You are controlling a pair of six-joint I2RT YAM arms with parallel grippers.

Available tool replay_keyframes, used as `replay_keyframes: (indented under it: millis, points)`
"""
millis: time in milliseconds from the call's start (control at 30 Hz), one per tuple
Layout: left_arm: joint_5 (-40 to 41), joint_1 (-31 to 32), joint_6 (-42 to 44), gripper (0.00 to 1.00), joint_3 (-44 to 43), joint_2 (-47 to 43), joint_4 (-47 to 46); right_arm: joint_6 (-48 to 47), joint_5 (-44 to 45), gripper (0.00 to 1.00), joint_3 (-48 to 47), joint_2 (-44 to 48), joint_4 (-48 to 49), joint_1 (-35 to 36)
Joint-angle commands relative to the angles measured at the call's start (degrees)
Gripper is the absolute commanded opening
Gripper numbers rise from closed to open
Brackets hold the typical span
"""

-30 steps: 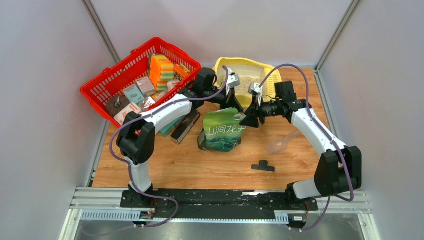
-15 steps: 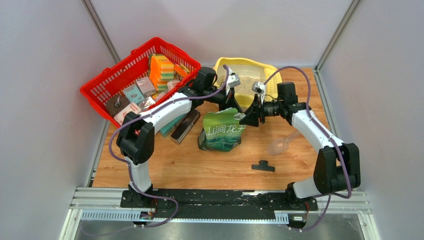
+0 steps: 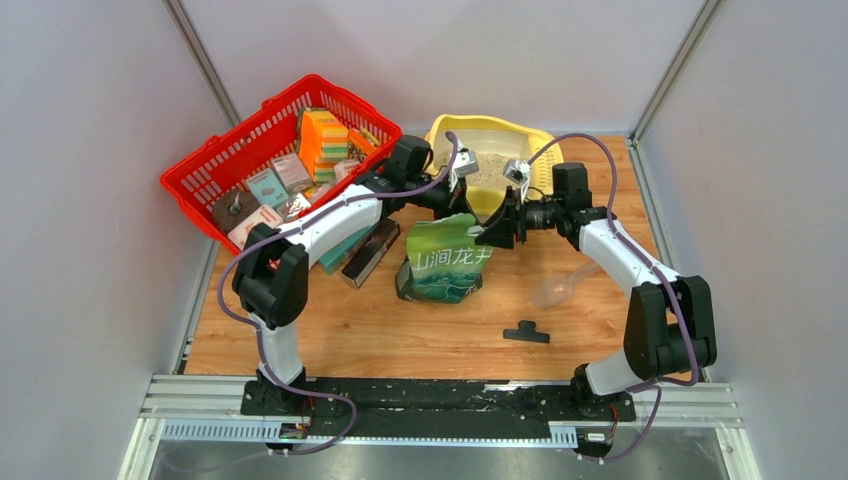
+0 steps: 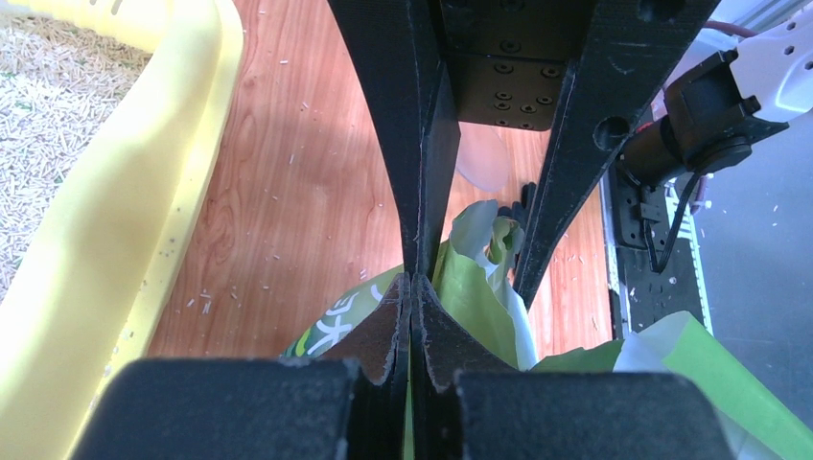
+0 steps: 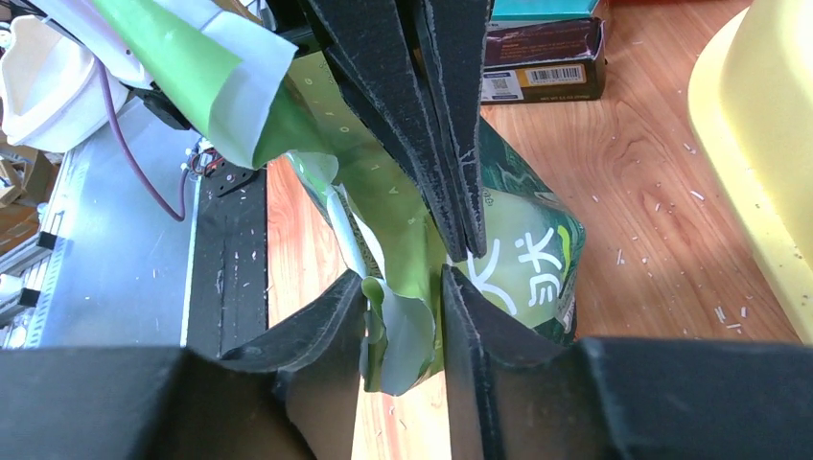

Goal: Fill the litter box with clean litter

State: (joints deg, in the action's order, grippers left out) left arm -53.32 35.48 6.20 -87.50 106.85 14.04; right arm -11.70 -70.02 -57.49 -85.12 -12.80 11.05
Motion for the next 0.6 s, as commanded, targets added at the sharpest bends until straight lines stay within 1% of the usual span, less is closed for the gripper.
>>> replay_keyframes:
  millis: [0,33,100,133,200,233,333,467,500,567]
  points:
    - [0.2,-0.9,1.4,0.02,-2.2,-2.3,1.0,1.6,-2.6,0.33,0.8,-0.2,2.1,-0.1]
    - [0.5,-1.1,1.3,0.02,-2.5,-2.3,1.2,2.2,-3.0,0.27,0.8,-0.4,2.1,-0.1]
    - [1.0,-1.9,0.6,0.04,-2.8,-2.8,1.9,3.0,-3.7,0.21,0.5,-0.6,2.1,-0.1]
    - [1.2,-2.9,0.4,0.06,-2.8,-3.6,2.6,3.4,-4.0,0.15,0.5,-0.6,2.1,0.0]
    - [1.7,-3.8,0.3,0.14,-3.2,-5.4,4.9,4.8,-4.6,0.11,0.1,-0.5,2.0,-0.1]
    - [1.7,-5.2,0.3,0.21,-3.5,-6.0,6.2,5.3,-4.8,0.08,0.1,-0.6,1.8,-0.1]
    - [1.6,-7.6,-0.1,0.32,-4.1,-9.6,11.3,7.0,-5.0,0.03,-0.9,-0.4,0.8,-0.1]
    - [3.1,-12.9,4.2,0.39,-1.6,-16.9,18.7,7.8,-5.5,0.0,-2.5,0.0,-2.5,-0.3]
    - [3.1,-13.9,5.7,0.4,0.4,-20.2,21.2,7.4,-5.5,0.0,-3.3,0.1,-4.2,-0.4]
    - [2.7,-15.8,7.2,0.43,2.9,-23.2,23.4,7.1,-4.8,0.0,-3.9,0.9,-5.7,-0.7]
